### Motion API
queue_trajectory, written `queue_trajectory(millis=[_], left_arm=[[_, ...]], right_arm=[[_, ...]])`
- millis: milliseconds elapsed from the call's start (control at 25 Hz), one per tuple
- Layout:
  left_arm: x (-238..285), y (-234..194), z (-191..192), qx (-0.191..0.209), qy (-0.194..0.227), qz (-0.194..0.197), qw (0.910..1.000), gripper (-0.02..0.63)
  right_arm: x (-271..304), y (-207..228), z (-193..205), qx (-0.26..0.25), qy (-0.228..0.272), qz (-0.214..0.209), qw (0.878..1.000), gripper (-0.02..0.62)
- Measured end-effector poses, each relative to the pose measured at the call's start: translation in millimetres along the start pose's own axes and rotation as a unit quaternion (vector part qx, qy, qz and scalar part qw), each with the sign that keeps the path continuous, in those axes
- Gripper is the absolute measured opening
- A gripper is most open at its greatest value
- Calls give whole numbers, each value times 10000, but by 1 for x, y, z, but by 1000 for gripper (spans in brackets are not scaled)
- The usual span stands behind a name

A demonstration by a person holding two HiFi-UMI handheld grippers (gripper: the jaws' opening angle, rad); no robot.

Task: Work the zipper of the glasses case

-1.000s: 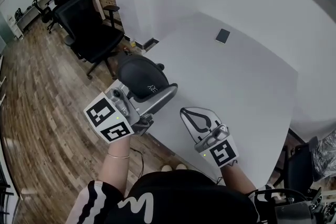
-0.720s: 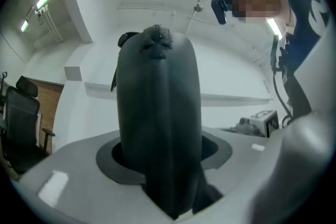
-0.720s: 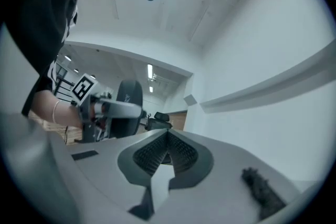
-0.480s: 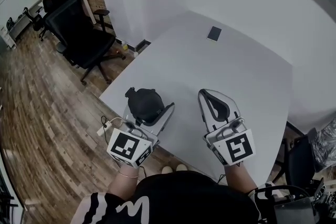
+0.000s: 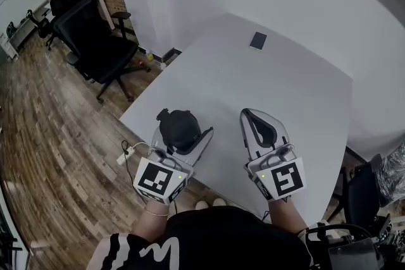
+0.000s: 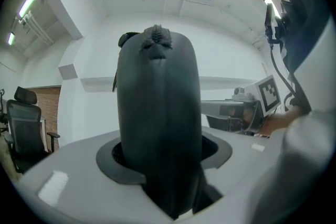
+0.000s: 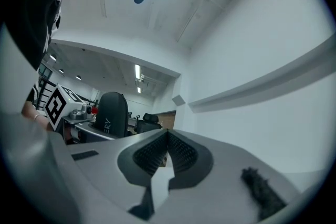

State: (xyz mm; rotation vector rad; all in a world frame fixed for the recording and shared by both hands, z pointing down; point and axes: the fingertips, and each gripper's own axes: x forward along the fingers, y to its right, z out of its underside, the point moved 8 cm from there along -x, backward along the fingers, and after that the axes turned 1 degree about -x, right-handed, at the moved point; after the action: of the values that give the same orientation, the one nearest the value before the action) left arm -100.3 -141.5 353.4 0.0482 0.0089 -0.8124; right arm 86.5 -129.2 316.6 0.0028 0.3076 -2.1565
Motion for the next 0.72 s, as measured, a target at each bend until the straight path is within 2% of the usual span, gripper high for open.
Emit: queue_trajectory(millis=[720], left_arm=[[-9,-5,-1,43,74,25,10000,265]], right_arm=[[6,-14,-1,-51,-55,-12,10000,5]])
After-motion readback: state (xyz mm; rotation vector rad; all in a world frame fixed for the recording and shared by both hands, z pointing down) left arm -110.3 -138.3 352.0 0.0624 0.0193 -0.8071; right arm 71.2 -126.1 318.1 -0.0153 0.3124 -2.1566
